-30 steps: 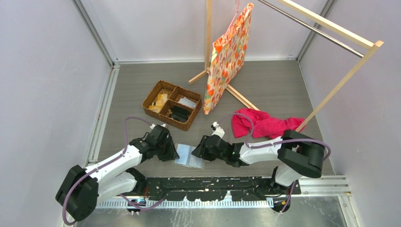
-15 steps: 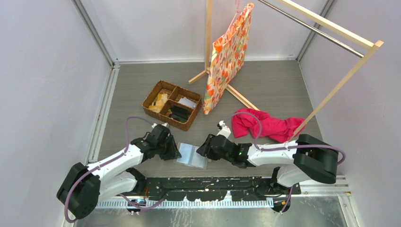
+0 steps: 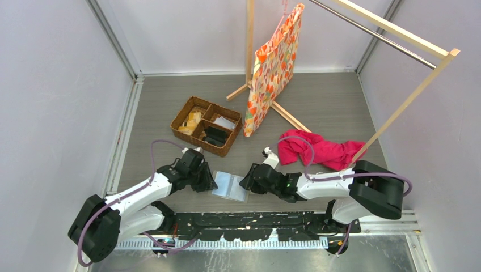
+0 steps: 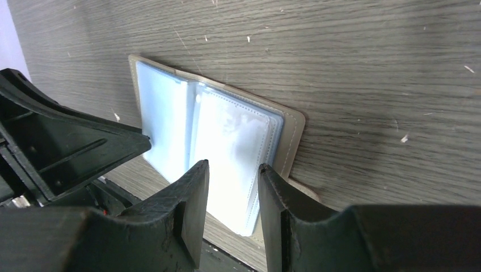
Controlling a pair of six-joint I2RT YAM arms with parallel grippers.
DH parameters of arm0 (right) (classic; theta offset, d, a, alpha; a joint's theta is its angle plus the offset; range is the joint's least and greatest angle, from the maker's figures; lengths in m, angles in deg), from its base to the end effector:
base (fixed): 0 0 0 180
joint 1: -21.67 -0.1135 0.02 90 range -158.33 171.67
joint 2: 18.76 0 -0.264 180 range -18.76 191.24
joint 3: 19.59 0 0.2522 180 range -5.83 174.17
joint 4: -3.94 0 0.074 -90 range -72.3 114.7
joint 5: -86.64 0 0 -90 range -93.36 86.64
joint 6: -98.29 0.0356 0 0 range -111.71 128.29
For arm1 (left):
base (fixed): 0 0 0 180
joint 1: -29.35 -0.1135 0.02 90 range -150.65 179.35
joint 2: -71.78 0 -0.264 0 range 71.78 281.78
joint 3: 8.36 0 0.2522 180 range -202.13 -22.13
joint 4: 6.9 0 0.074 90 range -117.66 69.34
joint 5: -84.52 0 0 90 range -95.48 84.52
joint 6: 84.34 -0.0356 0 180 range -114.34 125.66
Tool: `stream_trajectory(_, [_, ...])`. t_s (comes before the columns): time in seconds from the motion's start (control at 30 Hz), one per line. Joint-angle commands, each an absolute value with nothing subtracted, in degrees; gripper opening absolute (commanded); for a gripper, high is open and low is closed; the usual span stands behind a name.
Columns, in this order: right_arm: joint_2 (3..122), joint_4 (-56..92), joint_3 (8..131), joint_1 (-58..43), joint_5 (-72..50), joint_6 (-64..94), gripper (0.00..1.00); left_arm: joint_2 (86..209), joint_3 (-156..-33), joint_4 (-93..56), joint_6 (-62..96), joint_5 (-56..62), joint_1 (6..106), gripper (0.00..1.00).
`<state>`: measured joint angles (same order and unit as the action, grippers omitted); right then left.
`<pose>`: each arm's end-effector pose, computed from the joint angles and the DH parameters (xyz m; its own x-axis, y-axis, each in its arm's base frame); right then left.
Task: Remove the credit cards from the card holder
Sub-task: Remove the credit card from the card holder.
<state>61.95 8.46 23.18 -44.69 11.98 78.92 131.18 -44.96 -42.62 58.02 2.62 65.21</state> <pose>0.1114 0.2309 0.1458 -0.8494 0.3284 -0.4132 -0.0117 0.7710 0.6368 0.1390 -0.1067 0.1498 -0.9286 -0.2961 -0.2238 -0.1567 0.8593 -0.4869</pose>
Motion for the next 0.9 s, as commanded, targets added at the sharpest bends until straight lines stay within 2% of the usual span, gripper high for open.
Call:
stream_trajectory(0.0, [63.2,6.6,24.3,-45.0,12.3,78.9,0.43,132.7,-43.2,-41.8,57.5,1.6,65.3,0.28])
stream_trajectory(0.87, [69.2,4.7,30.9,-45.7,8.2,76.0,0.42,133.0,-42.9,-41.6,57.0,2.3,65.3,0.28])
